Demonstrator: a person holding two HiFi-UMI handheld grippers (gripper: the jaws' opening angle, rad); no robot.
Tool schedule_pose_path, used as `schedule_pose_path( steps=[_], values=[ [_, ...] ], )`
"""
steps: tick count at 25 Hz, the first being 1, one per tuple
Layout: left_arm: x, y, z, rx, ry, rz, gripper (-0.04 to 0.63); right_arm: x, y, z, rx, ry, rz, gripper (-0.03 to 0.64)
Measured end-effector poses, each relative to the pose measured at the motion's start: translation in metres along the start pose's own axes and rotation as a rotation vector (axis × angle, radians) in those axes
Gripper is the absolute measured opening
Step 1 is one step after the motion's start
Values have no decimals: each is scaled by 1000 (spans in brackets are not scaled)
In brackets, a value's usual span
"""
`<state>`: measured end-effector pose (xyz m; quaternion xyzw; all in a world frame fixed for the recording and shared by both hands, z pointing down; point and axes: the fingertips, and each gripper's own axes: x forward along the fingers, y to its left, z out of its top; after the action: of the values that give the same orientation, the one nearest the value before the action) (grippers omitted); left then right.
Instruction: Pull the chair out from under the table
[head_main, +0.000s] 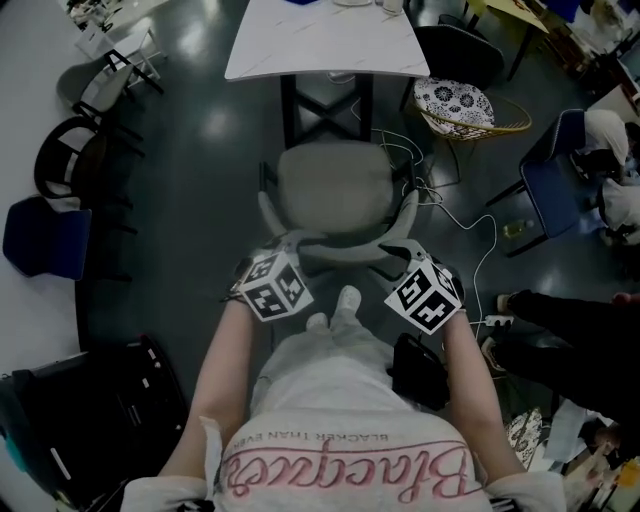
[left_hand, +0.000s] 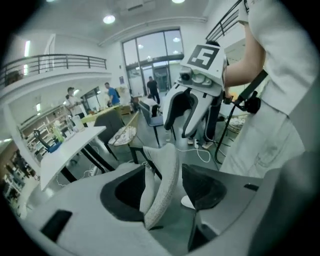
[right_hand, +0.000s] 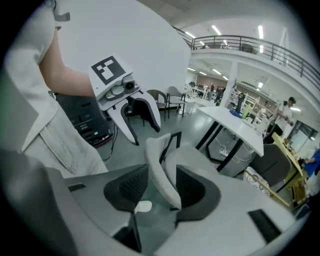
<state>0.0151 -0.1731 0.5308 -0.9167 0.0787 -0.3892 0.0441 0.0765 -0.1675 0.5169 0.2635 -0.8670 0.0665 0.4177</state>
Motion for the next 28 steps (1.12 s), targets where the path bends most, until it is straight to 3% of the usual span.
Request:
schedule_pose_path(
  steps=[5, 9, 14, 19, 24, 28],
  values=[
    [-37, 6, 35, -5, -154, 95, 199, -28, -8, 50, 105, -164, -138, 100],
    [-63, 18, 60, 17, -250, 223, 60, -46, -9, 81, 163, -269, -206, 42],
    [-88, 40, 89, 12, -365, 338, 13, -69, -23, 112, 171, -375, -327, 11],
    [-111, 70, 115, -111, -503, 397, 6, -96, -50, 142, 206, -517, -441, 5],
    [-119, 97, 141, -247, -622, 395, 6, -109, -73, 158, 228, -593, -460, 5],
    [-132, 129, 153, -293, -657, 516, 5, -116, -96, 166, 279, -635, -476, 5]
  ],
)
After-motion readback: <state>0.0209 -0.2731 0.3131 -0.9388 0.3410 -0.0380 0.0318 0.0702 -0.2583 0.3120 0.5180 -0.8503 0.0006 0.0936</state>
